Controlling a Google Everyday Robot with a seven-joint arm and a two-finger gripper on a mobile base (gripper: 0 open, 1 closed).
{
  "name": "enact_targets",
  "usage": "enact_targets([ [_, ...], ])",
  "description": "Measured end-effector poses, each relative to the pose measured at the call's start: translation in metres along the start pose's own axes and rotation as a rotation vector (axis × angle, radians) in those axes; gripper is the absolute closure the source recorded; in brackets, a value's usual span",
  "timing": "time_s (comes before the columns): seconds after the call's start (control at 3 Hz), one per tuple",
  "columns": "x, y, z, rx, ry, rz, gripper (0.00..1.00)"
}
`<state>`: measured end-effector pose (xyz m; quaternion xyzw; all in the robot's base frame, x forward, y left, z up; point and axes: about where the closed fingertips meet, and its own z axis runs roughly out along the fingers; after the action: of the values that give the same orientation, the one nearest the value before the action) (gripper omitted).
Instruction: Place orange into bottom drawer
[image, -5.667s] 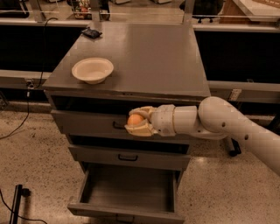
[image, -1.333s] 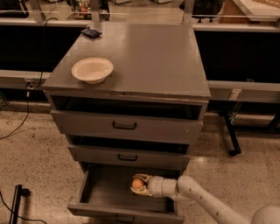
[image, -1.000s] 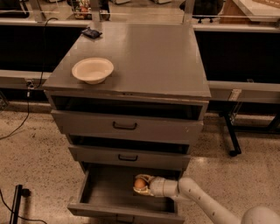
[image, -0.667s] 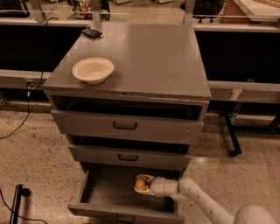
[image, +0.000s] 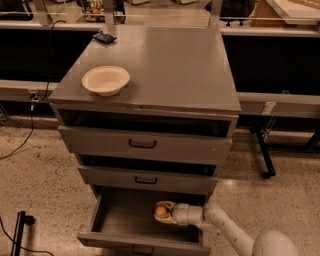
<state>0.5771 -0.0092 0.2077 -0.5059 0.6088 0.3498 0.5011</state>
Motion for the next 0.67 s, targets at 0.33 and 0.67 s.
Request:
enact_targets([
  [0.33, 0.0099, -0.0009, 0.0017, -0.003, 0.028, 0.010, 0.85],
  [0.67, 0.0157, -0.0009, 0.0039, -0.013, 0.059, 0.014, 0.63],
])
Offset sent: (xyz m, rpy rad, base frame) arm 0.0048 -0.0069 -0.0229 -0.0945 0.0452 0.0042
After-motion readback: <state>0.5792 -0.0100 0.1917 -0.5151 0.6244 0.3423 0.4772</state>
